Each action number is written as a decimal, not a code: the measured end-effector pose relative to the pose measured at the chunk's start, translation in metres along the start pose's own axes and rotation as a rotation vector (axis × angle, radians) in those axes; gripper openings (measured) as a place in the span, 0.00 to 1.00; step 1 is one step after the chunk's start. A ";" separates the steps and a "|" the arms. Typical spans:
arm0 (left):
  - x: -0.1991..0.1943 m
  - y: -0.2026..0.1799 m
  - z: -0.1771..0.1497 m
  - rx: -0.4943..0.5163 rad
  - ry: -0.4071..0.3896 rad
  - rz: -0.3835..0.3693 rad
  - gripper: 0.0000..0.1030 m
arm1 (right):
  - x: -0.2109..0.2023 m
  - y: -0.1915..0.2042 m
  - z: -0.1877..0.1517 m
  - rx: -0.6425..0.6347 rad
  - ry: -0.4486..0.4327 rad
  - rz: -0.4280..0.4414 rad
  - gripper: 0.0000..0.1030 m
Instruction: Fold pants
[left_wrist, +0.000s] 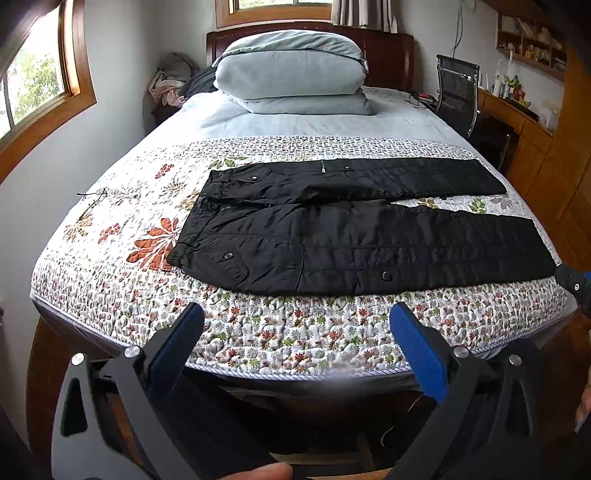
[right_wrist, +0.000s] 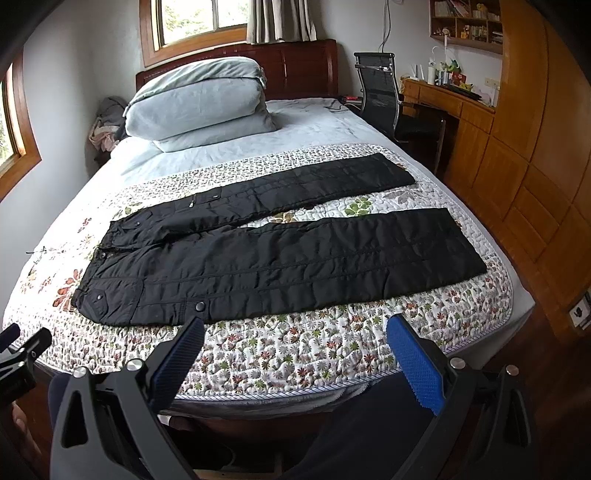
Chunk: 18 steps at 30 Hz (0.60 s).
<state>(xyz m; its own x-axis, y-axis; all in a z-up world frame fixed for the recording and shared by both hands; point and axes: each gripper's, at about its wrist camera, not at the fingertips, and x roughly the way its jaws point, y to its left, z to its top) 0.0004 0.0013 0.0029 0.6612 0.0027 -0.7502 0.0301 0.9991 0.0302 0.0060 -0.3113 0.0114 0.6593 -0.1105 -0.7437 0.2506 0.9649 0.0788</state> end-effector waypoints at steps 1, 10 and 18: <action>0.000 0.000 0.000 -0.001 -0.001 0.000 0.97 | 0.000 0.000 0.000 -0.001 0.000 0.000 0.97; -0.001 0.000 0.000 -0.001 0.000 0.000 0.97 | -0.001 0.000 0.000 0.000 -0.002 0.000 0.97; -0.001 0.002 0.001 -0.004 0.006 -0.002 0.97 | 0.003 -0.004 -0.001 0.010 0.010 0.001 0.97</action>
<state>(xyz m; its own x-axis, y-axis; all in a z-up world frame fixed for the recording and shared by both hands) 0.0012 0.0030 0.0044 0.6567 0.0008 -0.7542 0.0288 0.9992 0.0261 0.0063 -0.3149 0.0081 0.6523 -0.1067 -0.7504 0.2570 0.9625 0.0866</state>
